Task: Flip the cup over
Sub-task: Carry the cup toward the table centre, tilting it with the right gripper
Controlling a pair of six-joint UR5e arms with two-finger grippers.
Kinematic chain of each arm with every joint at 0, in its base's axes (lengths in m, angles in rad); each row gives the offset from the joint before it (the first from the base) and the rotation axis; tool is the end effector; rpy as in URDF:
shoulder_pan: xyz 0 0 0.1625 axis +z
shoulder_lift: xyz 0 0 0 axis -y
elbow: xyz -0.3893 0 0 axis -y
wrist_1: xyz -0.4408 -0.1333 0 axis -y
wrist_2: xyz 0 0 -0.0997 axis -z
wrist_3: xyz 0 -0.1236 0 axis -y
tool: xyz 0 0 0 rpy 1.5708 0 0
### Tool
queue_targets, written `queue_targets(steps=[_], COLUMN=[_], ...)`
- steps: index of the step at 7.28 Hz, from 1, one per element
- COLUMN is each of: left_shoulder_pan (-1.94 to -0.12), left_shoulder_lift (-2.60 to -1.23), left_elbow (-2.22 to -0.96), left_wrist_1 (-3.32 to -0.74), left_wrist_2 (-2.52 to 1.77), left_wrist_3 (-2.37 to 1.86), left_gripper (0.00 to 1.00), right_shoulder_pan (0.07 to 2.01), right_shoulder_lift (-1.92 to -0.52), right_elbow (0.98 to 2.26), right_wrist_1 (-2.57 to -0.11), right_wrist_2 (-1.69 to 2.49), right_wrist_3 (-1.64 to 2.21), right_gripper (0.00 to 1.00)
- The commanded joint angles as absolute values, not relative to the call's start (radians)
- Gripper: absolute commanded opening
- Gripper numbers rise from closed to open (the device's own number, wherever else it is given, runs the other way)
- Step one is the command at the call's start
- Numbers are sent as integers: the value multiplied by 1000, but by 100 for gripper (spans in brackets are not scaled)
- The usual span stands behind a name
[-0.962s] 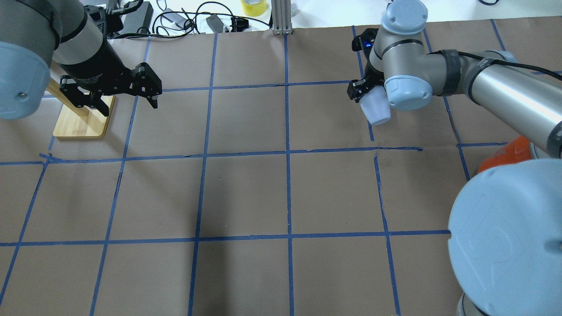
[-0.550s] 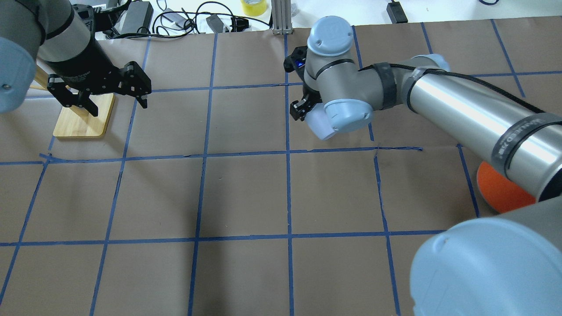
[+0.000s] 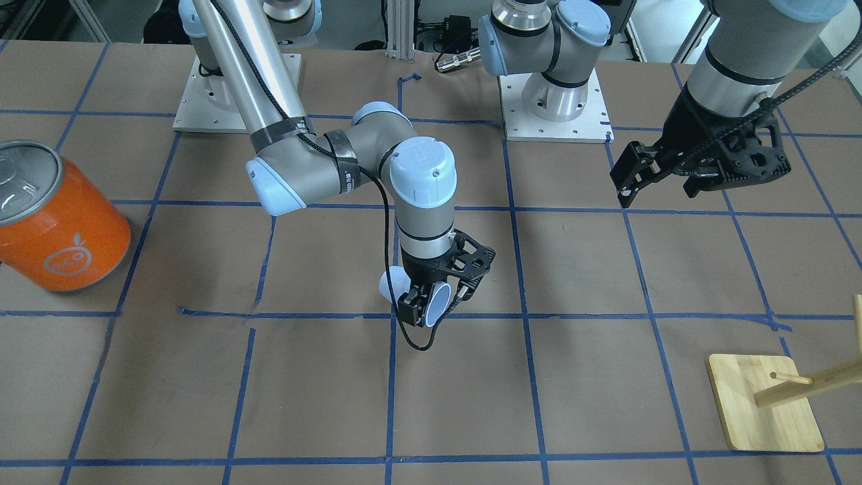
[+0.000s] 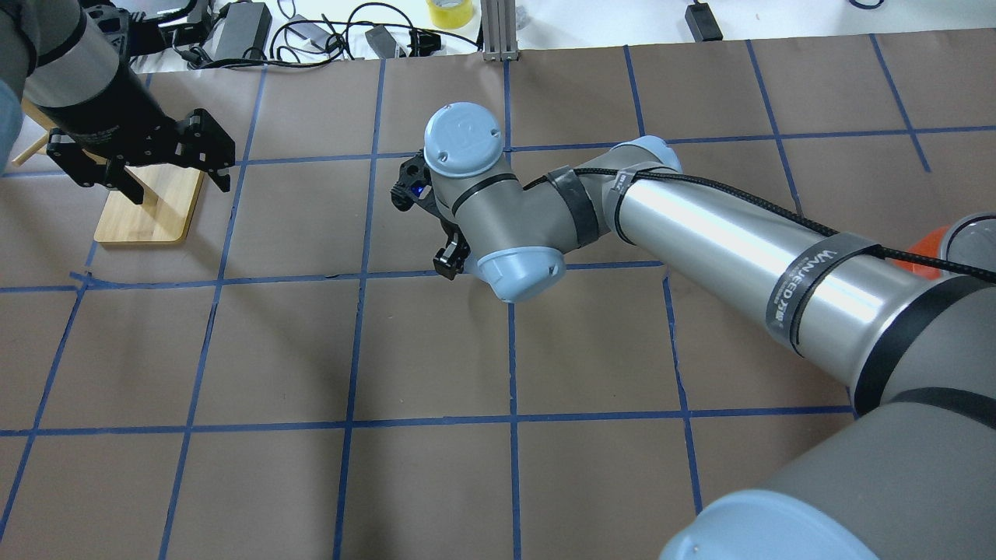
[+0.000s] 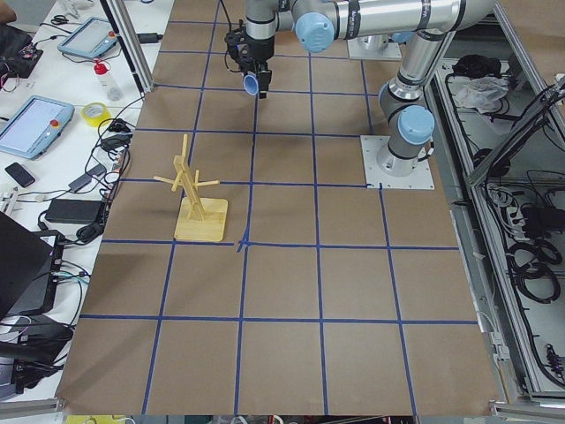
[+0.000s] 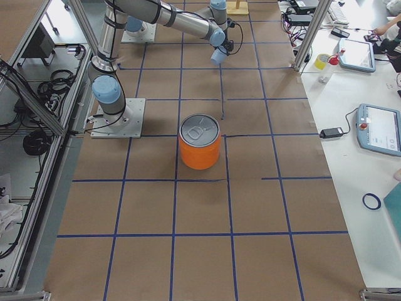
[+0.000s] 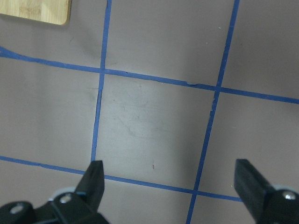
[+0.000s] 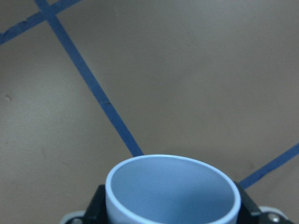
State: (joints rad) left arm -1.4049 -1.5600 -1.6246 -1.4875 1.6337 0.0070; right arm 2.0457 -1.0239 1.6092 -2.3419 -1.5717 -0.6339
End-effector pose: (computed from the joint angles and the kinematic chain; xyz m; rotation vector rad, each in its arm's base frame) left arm -0.0345 -0.5541 0.4136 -0.2460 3.0651 -0.0534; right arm 0.4343 -0.5534 0.1484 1.6385 -2.6464 0.2890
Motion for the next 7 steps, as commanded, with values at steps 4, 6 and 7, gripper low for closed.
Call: queue_targets(steps=[4, 6, 7], left_shoulder_pan=[-1404, -1404, -1404], left_shoulder_lift=[-1555, -1554, -1554], left_elbow=[-1625, -1625, -1629], left_wrist_1=[-1491, -1500, -1497], left_wrist_2=[1635, 1635, 1634], left_wrist_3=[9, 9, 9], left_gripper=[100, 100, 100], right_shoulder_pan=[2057, 2056, 2056], right_shoulder_lift=[-989, -970, -957], right_elbow=[1608, 1609, 1605], right_wrist_1=[-2421, -2422, -2424], right_wrist_2=[-1562, -1516, -1519], right_wrist_3=[-1072, -1072, -1072], right_gripper=[0, 0, 0])
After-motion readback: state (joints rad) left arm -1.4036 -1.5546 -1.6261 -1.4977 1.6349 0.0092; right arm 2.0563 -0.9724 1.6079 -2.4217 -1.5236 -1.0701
